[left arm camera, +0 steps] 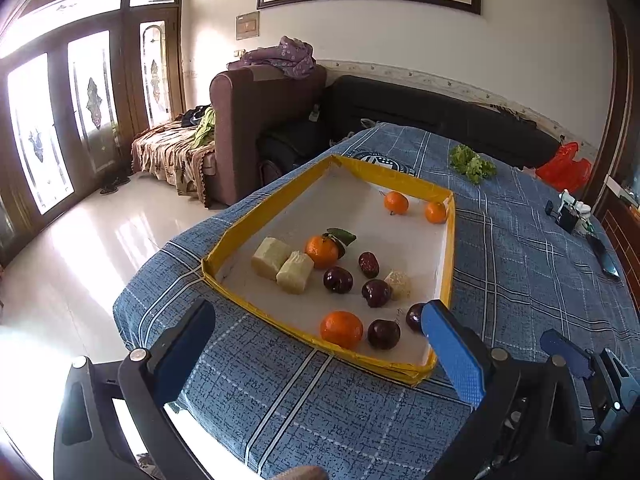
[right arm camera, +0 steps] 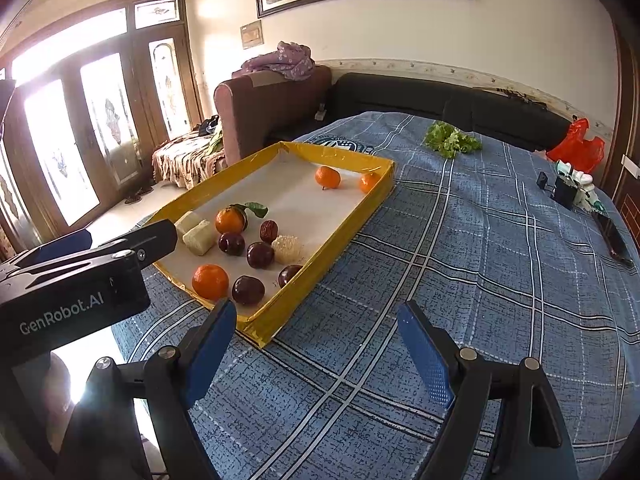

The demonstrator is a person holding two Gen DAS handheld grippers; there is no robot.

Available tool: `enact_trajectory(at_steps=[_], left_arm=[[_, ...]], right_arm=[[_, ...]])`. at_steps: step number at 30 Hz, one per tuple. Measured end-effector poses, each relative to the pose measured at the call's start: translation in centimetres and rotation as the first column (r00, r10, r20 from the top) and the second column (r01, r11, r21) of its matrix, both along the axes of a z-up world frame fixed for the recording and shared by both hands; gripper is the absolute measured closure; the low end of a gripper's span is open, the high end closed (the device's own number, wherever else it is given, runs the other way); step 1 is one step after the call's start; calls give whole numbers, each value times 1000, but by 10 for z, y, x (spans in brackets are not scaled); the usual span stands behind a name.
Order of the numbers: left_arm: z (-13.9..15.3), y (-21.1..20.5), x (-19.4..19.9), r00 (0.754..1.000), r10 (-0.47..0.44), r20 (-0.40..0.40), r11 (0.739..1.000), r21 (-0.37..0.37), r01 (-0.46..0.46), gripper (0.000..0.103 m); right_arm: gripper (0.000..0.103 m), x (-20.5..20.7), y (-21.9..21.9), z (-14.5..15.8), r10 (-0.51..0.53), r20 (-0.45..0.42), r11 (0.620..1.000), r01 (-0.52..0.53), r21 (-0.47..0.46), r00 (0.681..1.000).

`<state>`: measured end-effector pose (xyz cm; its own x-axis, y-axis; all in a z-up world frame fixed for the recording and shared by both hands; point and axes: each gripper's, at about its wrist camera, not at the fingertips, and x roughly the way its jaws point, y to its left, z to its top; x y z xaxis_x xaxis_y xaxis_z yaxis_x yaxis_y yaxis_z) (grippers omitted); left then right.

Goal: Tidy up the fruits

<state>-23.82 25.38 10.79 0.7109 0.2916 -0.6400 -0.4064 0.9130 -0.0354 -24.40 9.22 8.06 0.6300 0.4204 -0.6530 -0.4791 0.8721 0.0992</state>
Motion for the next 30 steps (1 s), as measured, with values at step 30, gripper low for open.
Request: enact_trajectory(at_steps=[30], left_arm=[[-16,10,7,999,27,-24,999,-24,-28,0]], right_arm=[[15,1,13,-10,34,-13,999,-35,-17,999]])
